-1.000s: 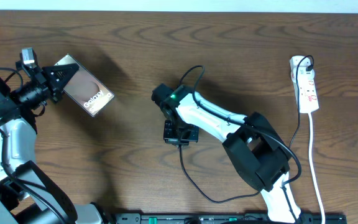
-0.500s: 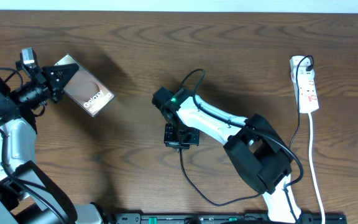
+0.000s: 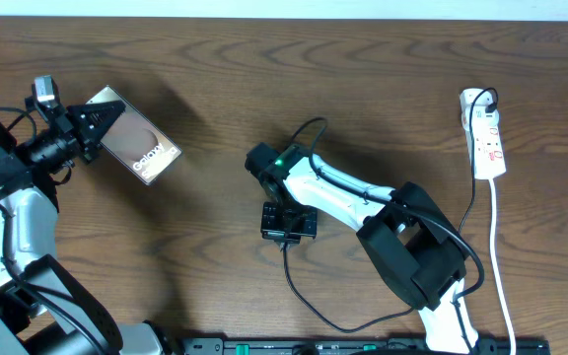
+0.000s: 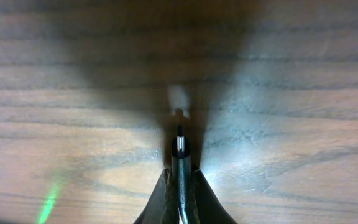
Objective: Plug charger to phone and switch on socket
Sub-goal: 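Lift the plug with the right gripper and carry it toward the phone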
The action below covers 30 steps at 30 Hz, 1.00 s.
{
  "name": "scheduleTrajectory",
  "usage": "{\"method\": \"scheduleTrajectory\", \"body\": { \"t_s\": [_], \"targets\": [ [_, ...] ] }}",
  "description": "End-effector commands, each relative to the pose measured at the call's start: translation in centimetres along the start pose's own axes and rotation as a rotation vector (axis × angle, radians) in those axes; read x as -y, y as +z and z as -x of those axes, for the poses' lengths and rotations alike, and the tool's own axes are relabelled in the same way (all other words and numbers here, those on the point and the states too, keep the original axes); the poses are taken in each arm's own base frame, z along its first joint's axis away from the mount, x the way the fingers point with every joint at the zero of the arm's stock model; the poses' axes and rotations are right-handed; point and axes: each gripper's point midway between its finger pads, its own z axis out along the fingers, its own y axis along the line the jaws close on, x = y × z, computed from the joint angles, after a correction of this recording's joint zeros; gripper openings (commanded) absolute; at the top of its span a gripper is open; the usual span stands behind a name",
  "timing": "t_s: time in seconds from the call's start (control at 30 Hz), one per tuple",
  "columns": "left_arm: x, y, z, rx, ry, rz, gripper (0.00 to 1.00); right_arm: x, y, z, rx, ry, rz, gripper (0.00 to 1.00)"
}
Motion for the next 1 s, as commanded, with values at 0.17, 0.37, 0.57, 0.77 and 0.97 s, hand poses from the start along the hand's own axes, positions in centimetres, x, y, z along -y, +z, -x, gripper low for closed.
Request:
{"method": "scheduleTrajectory", "body": {
  "t_s": [0.17, 0.37, 0.57, 0.77, 0.97],
  "targets": [
    [0.3, 0.0, -0.6, -0.032, 0.018, -0.024, 0.07, 2.8, 3.7, 0.5, -0.021, 0.041, -0.112, 0.01],
    [0.3, 0.0, -0.6, -0.032, 0.018, -0.024, 0.07, 1.2, 2.8, 1.9, -0.019, -0.024, -0.005, 0.01],
    [0.3, 0.0, -0.6, -0.032, 0.024, -0.024, 0.07, -4.7, -0.4, 3.8, -0.014, -0.365, 0.355, 0.01],
    [0.5, 0.0, -0.8, -0.041, 0.052, -0.032, 0.07, -10.4, -6.3, 1.9, -0.027, -0.767, 0.856, 0.01],
    [0.7, 0.0, -1.1, -0.06, 0.091, -0.049, 0.08, -12.2, -10.6, -0.5, -0.012, -1.031, 1.159, 0.01]
  ]
}}
